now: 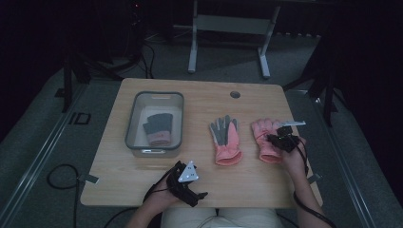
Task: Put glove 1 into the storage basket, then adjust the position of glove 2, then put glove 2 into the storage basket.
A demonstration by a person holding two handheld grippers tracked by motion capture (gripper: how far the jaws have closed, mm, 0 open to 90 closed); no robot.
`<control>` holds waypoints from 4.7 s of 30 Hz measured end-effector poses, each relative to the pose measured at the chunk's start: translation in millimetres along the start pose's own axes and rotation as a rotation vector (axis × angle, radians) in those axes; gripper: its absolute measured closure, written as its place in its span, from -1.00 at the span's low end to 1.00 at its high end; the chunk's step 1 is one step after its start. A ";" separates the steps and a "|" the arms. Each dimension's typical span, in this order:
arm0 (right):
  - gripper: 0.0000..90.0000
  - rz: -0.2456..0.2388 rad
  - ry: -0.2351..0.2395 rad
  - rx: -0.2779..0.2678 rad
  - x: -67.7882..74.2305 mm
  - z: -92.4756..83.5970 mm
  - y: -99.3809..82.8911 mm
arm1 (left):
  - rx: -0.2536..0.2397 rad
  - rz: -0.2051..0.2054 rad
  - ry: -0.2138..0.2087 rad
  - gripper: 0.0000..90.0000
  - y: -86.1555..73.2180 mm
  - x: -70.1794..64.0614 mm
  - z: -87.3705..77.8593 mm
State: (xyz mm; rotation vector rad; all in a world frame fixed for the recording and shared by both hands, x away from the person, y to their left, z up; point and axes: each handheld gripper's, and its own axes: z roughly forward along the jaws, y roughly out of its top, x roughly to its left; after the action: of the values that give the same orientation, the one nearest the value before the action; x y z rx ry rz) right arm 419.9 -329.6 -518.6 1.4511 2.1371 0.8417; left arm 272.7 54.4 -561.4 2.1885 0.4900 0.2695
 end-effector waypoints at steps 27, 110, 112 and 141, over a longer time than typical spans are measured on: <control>0.94 0.036 0.085 -0.177 129.9 -66.3 78.1 | -0.007 0.001 -0.001 -0.99 -0.2 0.5 0.1; 0.42 -0.200 0.189 -0.146 95.2 -45.8 51.0 | -0.097 -0.108 0.111 -0.94 84.1 25.8 -27.4; 0.43 -0.205 0.190 -0.151 95.0 -46.0 51.9 | -0.099 -0.112 0.112 -0.93 88.9 29.1 -26.4; 0.65 -0.248 0.183 -0.052 116.5 10.4 63.1 | 0.016 -0.280 0.237 -0.81 147.8 95.4 24.9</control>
State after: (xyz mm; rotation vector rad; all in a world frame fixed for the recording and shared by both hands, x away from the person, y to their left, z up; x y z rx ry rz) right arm 426.5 -201.5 -483.8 1.0910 2.3488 0.9576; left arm 404.6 -4.0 -457.7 2.0817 0.9236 0.3737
